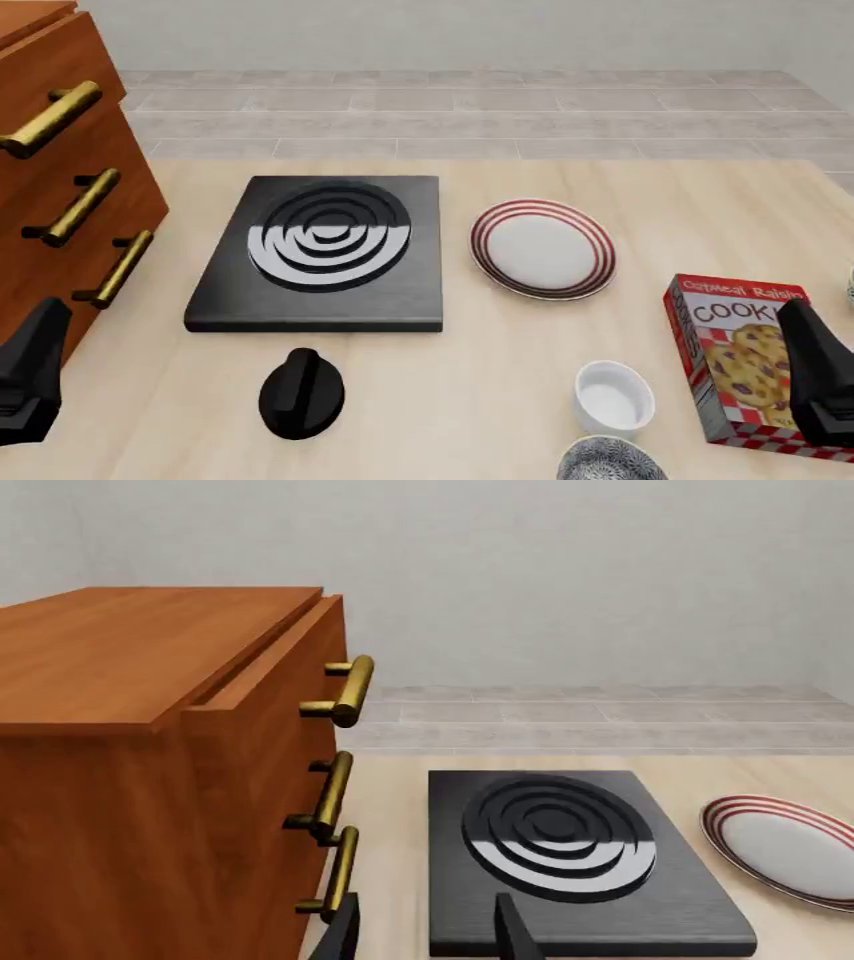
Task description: Pick the akita bowl next to the ramekin and place it on the plate.
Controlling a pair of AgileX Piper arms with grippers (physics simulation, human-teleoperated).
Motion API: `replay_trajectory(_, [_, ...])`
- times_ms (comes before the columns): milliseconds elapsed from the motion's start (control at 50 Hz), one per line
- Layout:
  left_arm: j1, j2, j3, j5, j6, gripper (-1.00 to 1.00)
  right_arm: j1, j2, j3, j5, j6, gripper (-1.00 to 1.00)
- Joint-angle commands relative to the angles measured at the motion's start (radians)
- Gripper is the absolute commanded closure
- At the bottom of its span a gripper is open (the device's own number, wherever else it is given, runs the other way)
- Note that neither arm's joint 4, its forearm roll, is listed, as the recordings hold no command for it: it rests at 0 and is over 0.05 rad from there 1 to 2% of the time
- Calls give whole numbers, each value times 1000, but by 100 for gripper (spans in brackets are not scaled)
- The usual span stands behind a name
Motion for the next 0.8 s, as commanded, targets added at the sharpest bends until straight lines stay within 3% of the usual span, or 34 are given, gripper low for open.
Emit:
replay_trajectory(20, [0, 0, 0, 0, 0, -100, 14, 8, -16, 6, -10, -100])
replay_trajectory(800, [0, 0, 0, 0, 0, -100, 126, 1, -204, 223, -63, -100])
